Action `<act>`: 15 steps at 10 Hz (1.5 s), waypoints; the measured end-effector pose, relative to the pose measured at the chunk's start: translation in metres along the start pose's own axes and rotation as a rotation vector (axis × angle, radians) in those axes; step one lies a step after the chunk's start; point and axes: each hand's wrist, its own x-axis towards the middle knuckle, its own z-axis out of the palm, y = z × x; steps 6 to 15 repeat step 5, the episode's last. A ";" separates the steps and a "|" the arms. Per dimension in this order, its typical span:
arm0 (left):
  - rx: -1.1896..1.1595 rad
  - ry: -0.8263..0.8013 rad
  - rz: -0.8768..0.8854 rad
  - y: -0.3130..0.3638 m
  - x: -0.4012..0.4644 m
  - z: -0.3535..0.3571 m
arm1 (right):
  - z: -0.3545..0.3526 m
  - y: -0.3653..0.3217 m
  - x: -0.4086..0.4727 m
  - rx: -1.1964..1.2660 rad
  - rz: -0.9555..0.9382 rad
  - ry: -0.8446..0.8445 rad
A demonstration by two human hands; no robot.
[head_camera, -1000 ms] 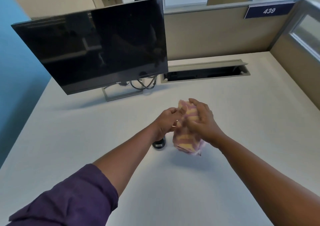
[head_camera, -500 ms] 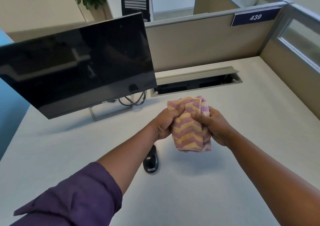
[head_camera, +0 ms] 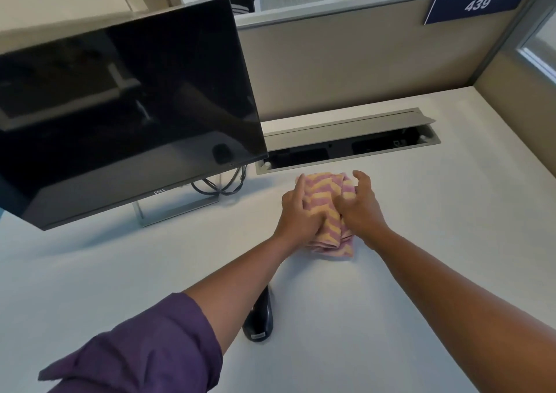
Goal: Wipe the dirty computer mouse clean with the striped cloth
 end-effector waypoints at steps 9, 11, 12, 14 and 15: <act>0.797 0.028 0.169 -0.006 -0.003 -0.014 | 0.009 0.003 -0.009 -0.854 -0.440 -0.063; 0.797 0.028 0.169 -0.006 -0.003 -0.014 | 0.009 0.003 -0.009 -0.854 -0.440 -0.063; 0.797 0.028 0.169 -0.006 -0.003 -0.014 | 0.009 0.003 -0.009 -0.854 -0.440 -0.063; 0.797 0.028 0.169 -0.006 -0.003 -0.014 | 0.009 0.003 -0.009 -0.854 -0.440 -0.063; 0.797 0.028 0.169 -0.006 -0.003 -0.014 | 0.009 0.003 -0.009 -0.854 -0.440 -0.063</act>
